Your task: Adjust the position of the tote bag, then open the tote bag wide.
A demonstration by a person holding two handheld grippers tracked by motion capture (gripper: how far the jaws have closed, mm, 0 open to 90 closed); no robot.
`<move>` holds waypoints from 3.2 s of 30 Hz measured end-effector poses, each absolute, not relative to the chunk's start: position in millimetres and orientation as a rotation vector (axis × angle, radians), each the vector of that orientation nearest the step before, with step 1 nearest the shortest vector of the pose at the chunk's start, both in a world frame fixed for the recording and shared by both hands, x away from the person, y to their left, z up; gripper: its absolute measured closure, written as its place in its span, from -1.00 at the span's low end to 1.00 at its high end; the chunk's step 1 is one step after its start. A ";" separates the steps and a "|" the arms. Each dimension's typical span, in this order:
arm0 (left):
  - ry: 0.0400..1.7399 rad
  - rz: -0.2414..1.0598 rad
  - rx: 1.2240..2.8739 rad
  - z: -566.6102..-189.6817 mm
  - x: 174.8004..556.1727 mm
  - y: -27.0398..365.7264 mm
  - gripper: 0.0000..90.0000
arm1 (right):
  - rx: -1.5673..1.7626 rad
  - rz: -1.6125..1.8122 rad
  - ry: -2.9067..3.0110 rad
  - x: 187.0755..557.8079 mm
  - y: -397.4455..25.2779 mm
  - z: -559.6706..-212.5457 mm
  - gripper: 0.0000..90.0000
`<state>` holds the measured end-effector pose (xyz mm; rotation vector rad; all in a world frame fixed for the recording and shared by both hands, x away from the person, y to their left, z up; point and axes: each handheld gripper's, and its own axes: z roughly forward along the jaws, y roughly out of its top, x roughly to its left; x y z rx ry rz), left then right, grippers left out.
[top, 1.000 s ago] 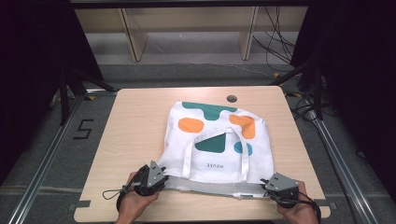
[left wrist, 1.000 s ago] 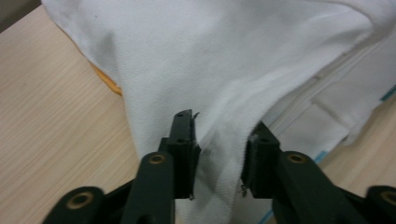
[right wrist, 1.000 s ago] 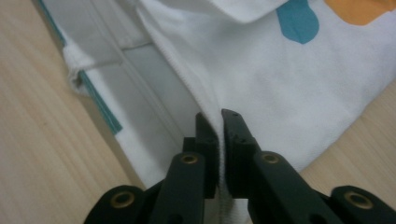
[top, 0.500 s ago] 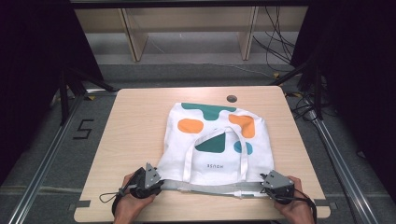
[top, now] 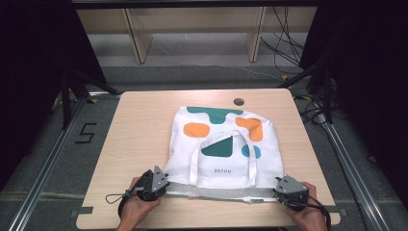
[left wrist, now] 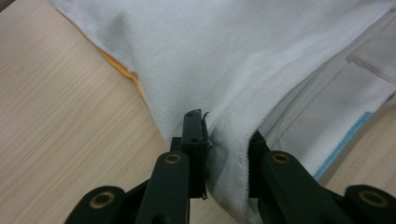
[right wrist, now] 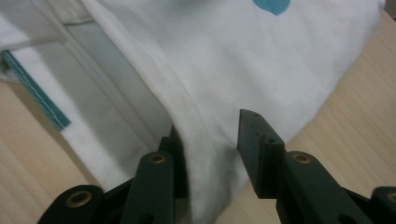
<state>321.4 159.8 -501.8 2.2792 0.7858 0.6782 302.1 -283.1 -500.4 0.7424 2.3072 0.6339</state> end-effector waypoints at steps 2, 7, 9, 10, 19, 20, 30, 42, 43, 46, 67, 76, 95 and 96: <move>0.772 0.685 2.284 -500.5 320.7 159.3 0.75 | 0.754 0.644 2.300 302.6 -285.3 -500.0 0.59; 0.780 0.673 2.263 -498.7 320.6 160.6 0.76 | 0.739 0.658 2.308 301.8 -287.4 -498.1 0.77; 0.763 0.674 2.261 -495.5 320.0 162.0 0.77 | 0.728 0.657 2.293 299.8 -286.1 -494.7 0.83; 0.766 0.688 2.234 -492.2 318.5 163.1 0.78 | 0.720 0.665 2.281 298.5 -286.3 -490.7 0.88; 0.786 0.698 2.142 -481.2 315.8 163.5 0.84 | 0.755 0.758 2.227 298.0 -289.0 -481.1 0.93; 0.776 0.712 2.118 -476.6 314.8 163.9 0.85 | 0.743 0.779 2.214 297.0 -290.1 -476.8 0.94; 0.745 0.776 1.991 -446.3 313.4 165.2 0.90 | 0.735 0.935 2.056 300.6 -293.2 -440.3 0.96; 0.694 0.912 1.799 -376.7 327.9 165.5 0.92 | 0.652 0.951 1.877 314.9 -288.2 -376.7 0.97; 0.689 0.920 1.787 -371.0 328.1 165.6 0.92 | 0.627 0.945 1.861 316.4 -288.1 -368.8 0.97; 0.680 0.947 1.745 -356.2 326.3 165.1 0.93 | 0.607 0.959 1.814 314.8 -288.5 -347.4 0.97; 0.575 0.997 1.572 -284.6 312.9 170.3 0.93 | 0.542 1.044 1.767 319.7 -292.0 -283.7 0.97; 0.695 0.907 1.648 -322.8 343.8 188.4 0.92 | 0.565 1.027 1.825 339.5 -275.0 -302.7 0.97; 0.873 0.715 1.693 -367.2 409.6 171.7 0.87 | 0.676 0.992 1.844 381.9 -278.1 -335.4 0.97; 0.877 0.712 1.697 -370.1 412.4 170.7 0.86 | 0.687 0.997 1.842 382.5 -277.5 -336.3 0.97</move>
